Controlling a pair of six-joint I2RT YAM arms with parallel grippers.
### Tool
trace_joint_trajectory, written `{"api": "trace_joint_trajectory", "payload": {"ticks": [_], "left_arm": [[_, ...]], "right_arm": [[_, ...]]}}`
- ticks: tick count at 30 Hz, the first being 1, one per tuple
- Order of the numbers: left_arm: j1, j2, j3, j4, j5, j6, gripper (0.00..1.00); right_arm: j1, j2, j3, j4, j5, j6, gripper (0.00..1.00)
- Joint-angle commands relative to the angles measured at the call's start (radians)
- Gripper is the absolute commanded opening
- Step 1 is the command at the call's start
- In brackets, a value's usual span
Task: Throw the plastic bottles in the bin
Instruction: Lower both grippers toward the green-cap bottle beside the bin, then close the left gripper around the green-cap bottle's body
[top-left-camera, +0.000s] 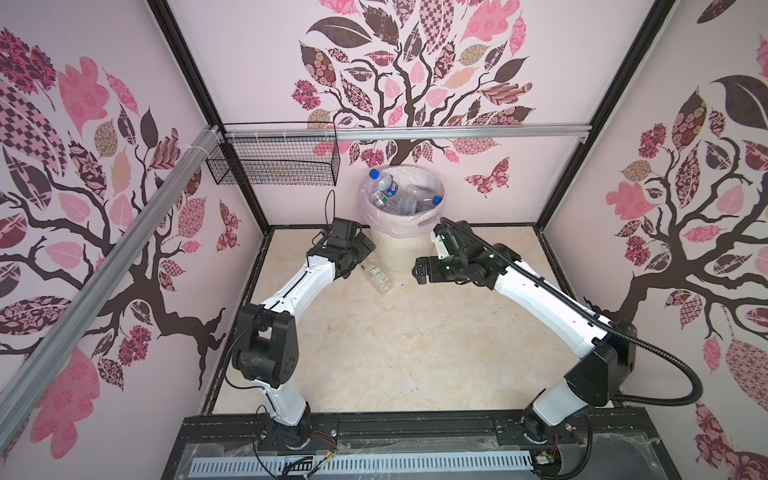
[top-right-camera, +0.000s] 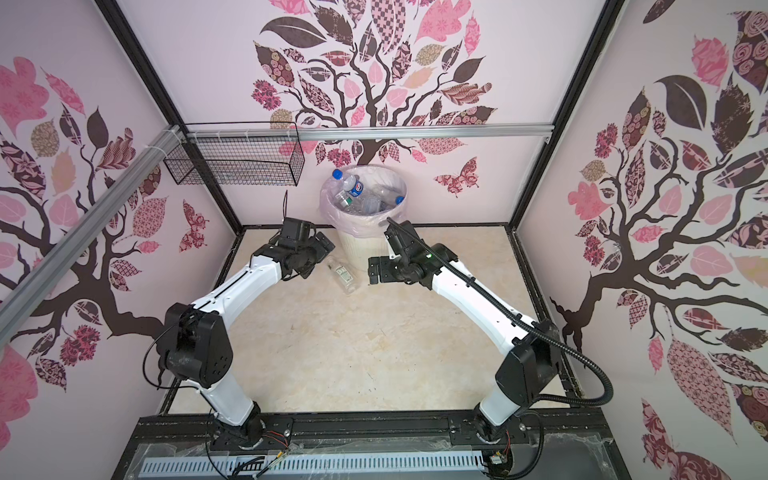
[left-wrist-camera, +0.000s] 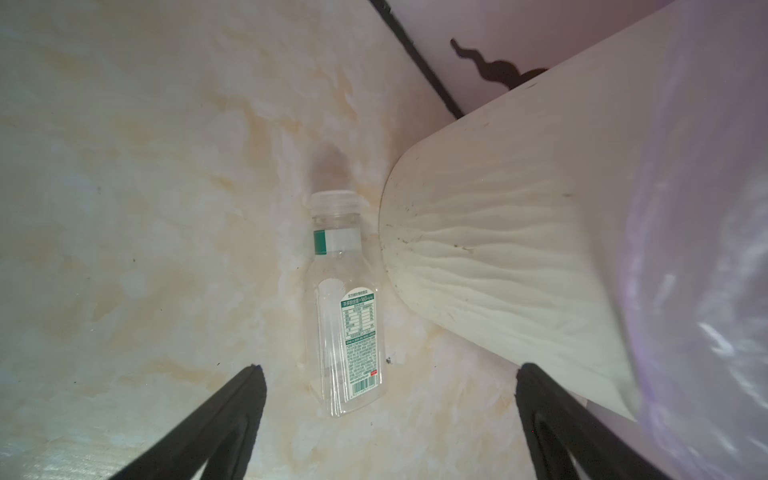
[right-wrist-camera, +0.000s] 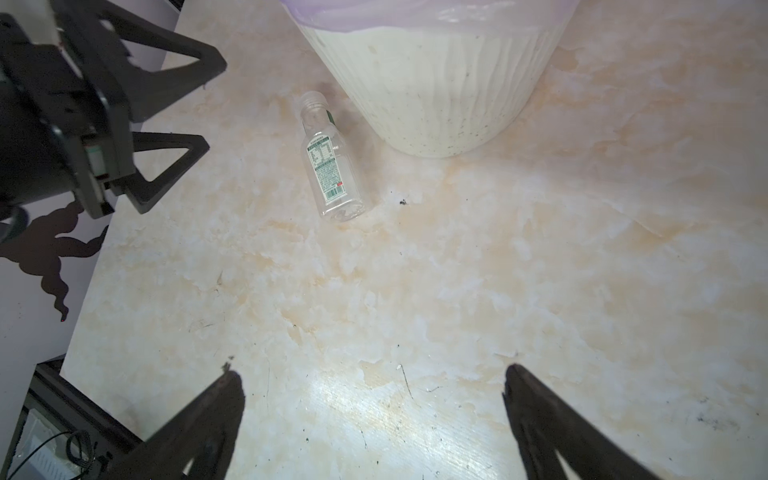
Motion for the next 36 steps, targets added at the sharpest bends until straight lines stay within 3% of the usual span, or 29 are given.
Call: {"api": "trace_joint_trajectory", "payload": {"ticks": [1, 13, 24, 36], "left_arm": [[0.004, 0.087, 0.038, -0.046, 0.079, 0.005, 0.97], [-0.003, 0.282, 0.166, -0.067, 0.107, 0.02, 0.97], [-0.002, 0.335, 0.148, -0.05, 0.147, 0.044, 0.96], [0.028, 0.313, 0.077, -0.005, 0.186, 0.086, 0.74]], "right_arm": [[0.003, -0.083, -0.003, -0.015, 0.022, 0.005, 1.0], [0.004, -0.089, -0.03, -0.041, 0.014, -0.01, 1.0], [0.005, -0.028, 0.015, -0.039, -0.013, -0.034, 1.0], [0.004, -0.014, 0.025, -0.035, -0.033, -0.028, 1.0]]}}
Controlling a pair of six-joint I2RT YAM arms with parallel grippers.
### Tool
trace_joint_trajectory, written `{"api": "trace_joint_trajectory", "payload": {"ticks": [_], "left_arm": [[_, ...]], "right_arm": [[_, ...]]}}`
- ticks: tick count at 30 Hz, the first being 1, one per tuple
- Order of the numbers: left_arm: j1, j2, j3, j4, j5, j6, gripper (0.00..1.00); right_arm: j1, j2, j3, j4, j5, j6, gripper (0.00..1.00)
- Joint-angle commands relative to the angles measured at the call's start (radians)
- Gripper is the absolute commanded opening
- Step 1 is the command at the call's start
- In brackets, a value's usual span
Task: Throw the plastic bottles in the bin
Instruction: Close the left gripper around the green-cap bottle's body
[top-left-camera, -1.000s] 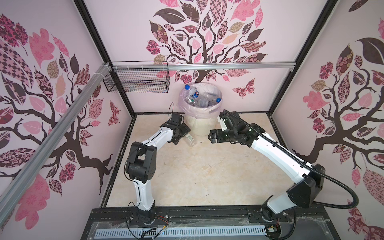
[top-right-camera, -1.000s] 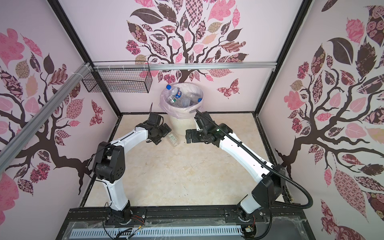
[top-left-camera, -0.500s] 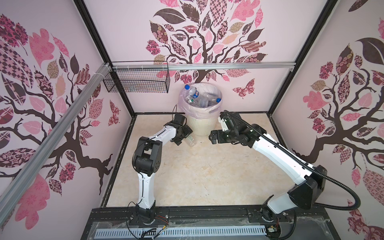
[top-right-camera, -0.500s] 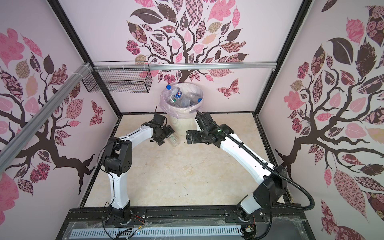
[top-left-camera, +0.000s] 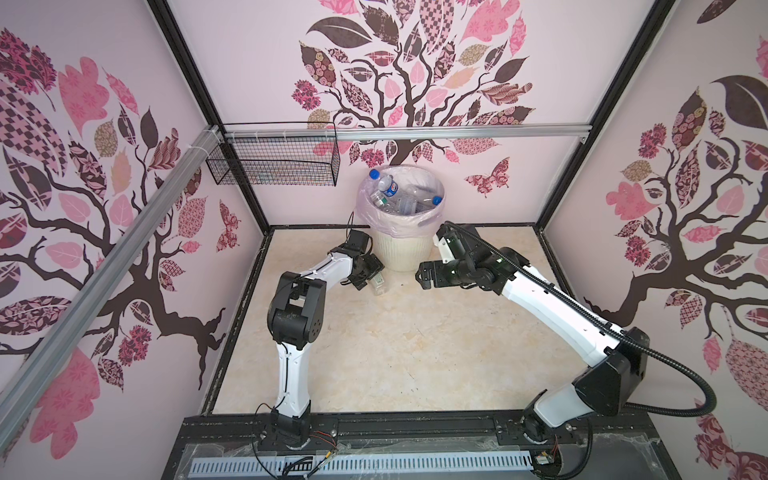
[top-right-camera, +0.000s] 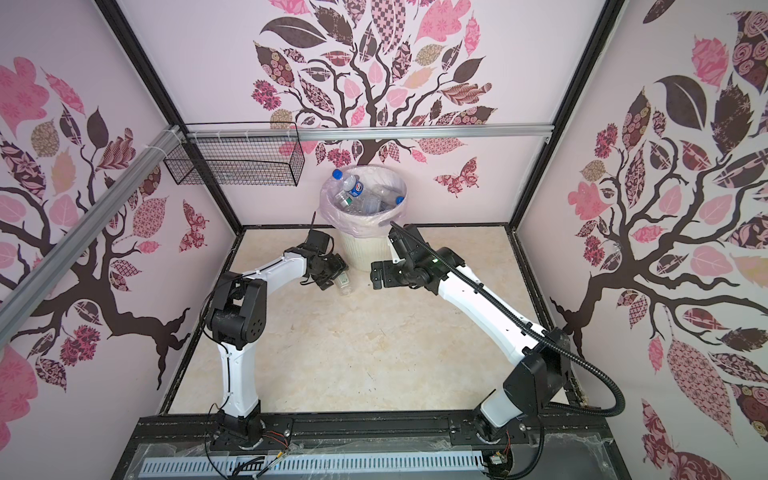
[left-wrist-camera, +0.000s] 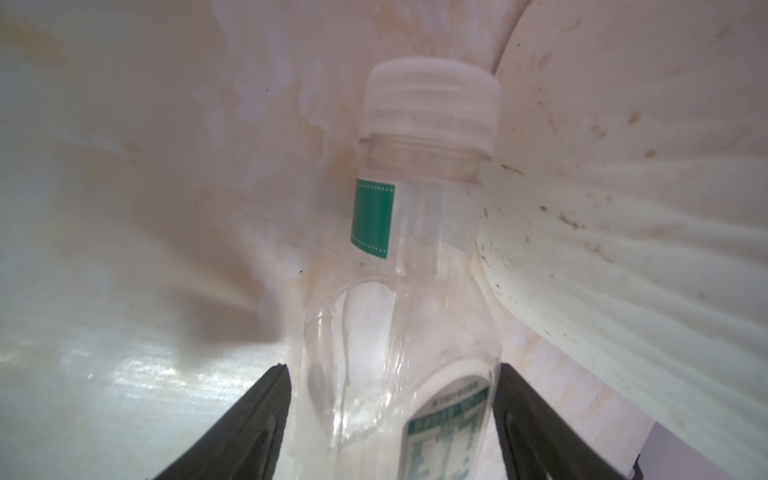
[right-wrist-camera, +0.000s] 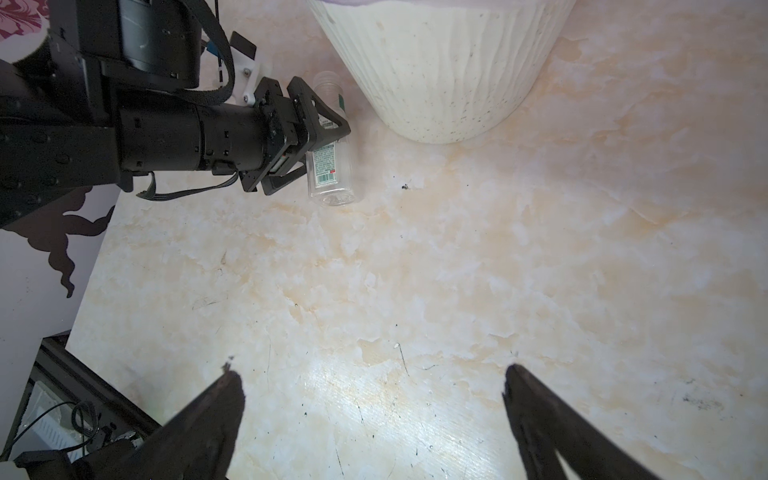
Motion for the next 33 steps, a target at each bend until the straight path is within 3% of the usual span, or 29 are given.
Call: {"api": "trace_joint_trajectory", "payload": {"ticks": [1, 9, 18, 33], "left_arm": [[0.015, -0.014, -0.041, 0.007, 0.011, 0.036, 0.72], [0.02, -0.026, -0.068, -0.015, 0.028, 0.074, 0.56], [0.02, -0.068, -0.13, -0.014, 0.037, 0.105, 0.49], [-0.016, -0.028, -0.035, -0.257, -0.127, 0.263, 0.63]], "right_arm": [[0.004, 0.031, 0.047, -0.014, -0.01, -0.004, 1.0], [0.006, 0.025, 0.036, -0.006, -0.024, 0.006, 1.0], [0.005, -0.003, 0.02, -0.007, -0.012, -0.006, 1.0], [0.005, -0.016, 0.0, 0.002, -0.015, -0.001, 1.0]]}}
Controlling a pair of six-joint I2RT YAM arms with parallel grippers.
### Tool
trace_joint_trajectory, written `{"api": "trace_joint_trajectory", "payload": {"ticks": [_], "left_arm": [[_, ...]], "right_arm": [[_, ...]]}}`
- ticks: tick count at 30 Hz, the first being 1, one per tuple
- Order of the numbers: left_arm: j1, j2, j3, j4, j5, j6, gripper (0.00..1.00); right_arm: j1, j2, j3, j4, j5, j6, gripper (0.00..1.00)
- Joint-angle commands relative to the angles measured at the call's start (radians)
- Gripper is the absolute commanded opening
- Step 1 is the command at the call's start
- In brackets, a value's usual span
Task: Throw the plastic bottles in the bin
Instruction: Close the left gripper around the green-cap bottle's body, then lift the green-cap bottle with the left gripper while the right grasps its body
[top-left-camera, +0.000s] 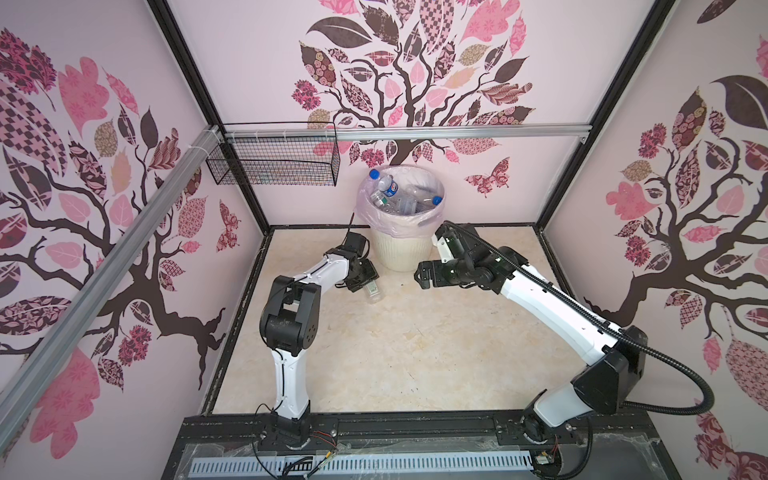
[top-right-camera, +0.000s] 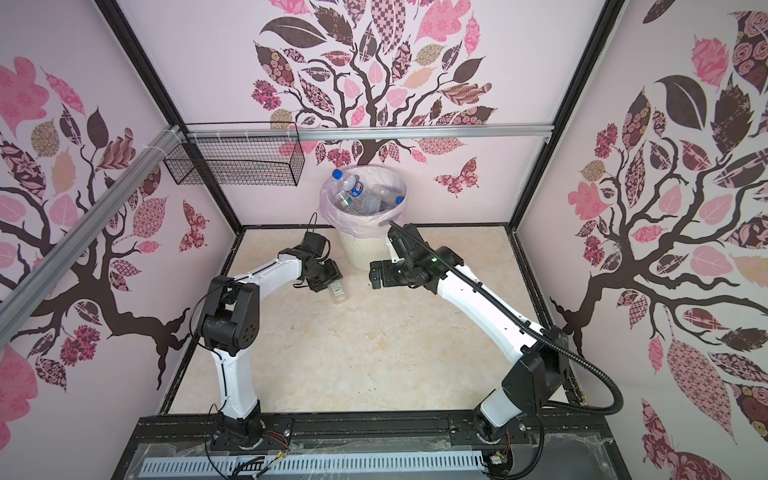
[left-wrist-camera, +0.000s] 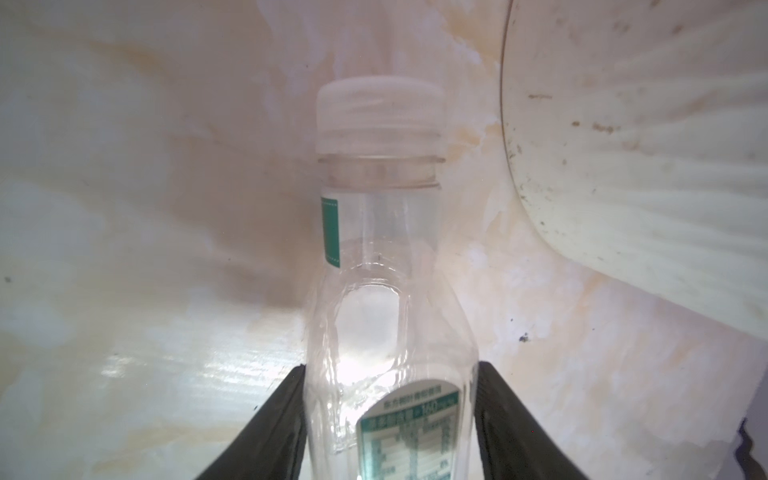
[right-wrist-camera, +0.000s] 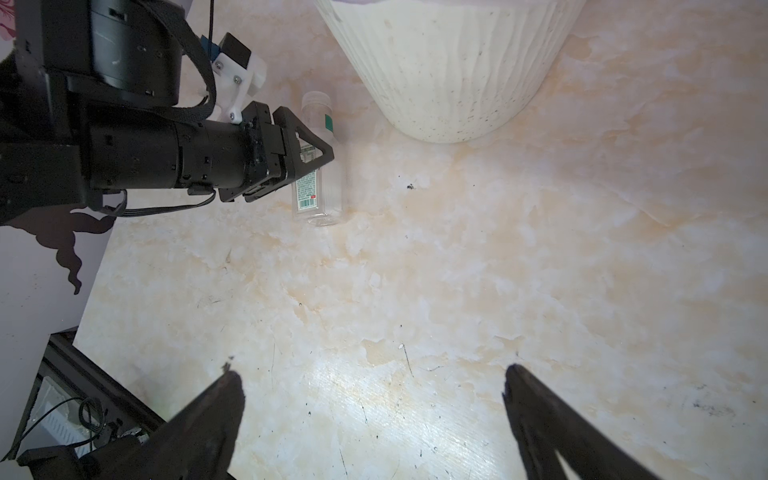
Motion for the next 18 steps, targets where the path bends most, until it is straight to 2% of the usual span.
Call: {"api": "trace_joint_trajectory", "payload": {"ticks": [1, 11, 18], "left_arm": [[-0.006, 0.054, 0.023, -0.156, -0.074, 0.051, 0.64], [-0.007, 0.092, 0.048, -0.193, -0.078, 0.093, 0.69], [-0.001, 0.043, 0.017, -0.172, -0.07, 0.082, 0.55]], "right_arm": [[0.005, -0.027, -0.008, -0.001, 0.001, -0.001, 0.99], [0.004, -0.034, -0.018, 0.006, 0.004, 0.005, 1.0], [0.004, -0.029, -0.015, 0.012, -0.004, 0.014, 0.99]]}}
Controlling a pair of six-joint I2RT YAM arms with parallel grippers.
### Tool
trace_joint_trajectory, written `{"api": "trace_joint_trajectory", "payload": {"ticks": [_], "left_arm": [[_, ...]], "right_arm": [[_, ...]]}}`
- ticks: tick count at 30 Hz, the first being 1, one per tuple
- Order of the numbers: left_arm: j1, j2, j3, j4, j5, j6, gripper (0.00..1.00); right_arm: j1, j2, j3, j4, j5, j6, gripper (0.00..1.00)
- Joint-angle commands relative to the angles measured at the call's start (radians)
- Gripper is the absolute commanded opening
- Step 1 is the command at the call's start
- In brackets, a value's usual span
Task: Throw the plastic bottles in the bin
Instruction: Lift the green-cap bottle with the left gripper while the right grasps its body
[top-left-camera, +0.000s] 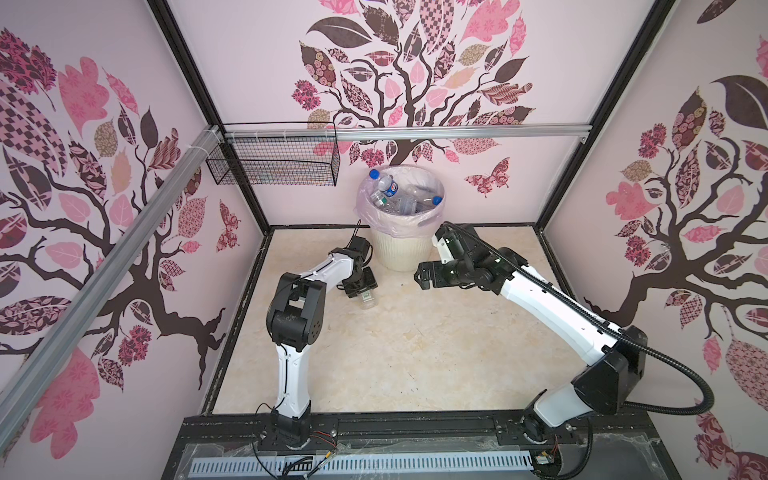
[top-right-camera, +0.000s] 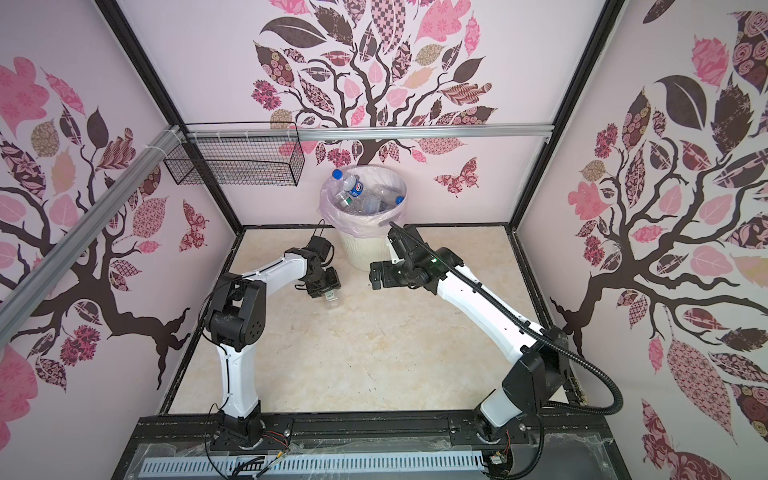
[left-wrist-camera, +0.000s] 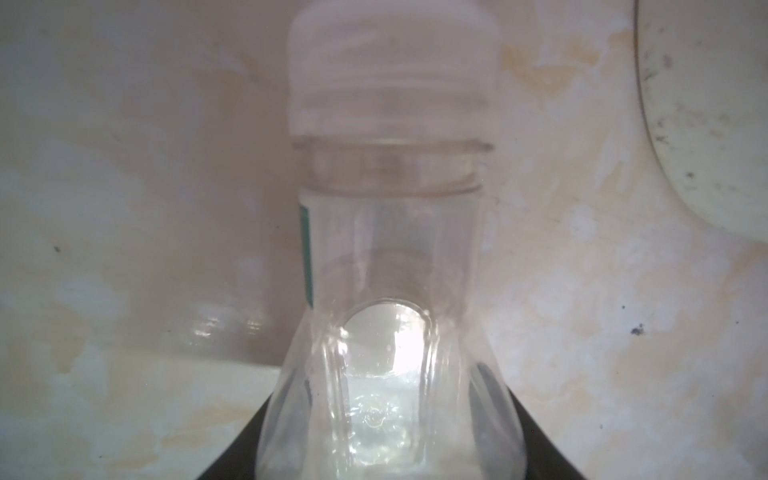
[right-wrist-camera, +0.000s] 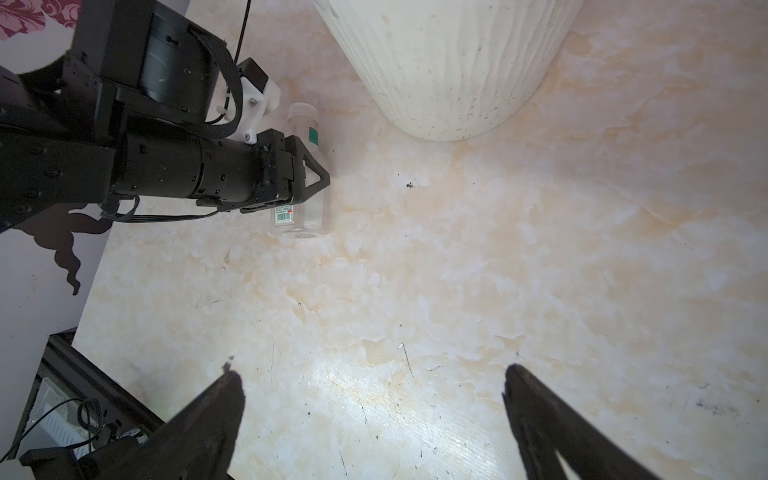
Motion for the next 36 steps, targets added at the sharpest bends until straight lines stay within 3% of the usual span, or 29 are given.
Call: {"api": "trace_joint_trajectory", "payload": {"ticks": [1, 11, 21, 30, 36], "left_arm": [[0.007, -0.025, -0.024, -0.042, -0.014, 0.0, 0.53], [0.041, -0.188, -0.084, 0.054, 0.115, -0.118, 0.49], [0.039, -0.354, -0.168, 0.238, 0.265, -0.477, 0.48], [-0.017, -0.447, -0.162, 0.309, 0.264, -0.712, 0.49], [-0.075, -0.482, -0.129, 0.307, 0.248, -0.774, 0.49]], "right_arm": [[0.004, -0.028, -0.004, 0.006, -0.004, 0.012, 1.0], [0.005, -0.032, -0.014, 0.024, -0.03, 0.035, 1.0], [0.003, -0.028, 0.03, 0.07, -0.058, 0.029, 1.0], [0.021, 0.016, 0.07, 0.129, -0.116, 0.032, 0.99], [0.027, 0.065, 0.116, 0.171, -0.159, 0.059, 1.0]]}}
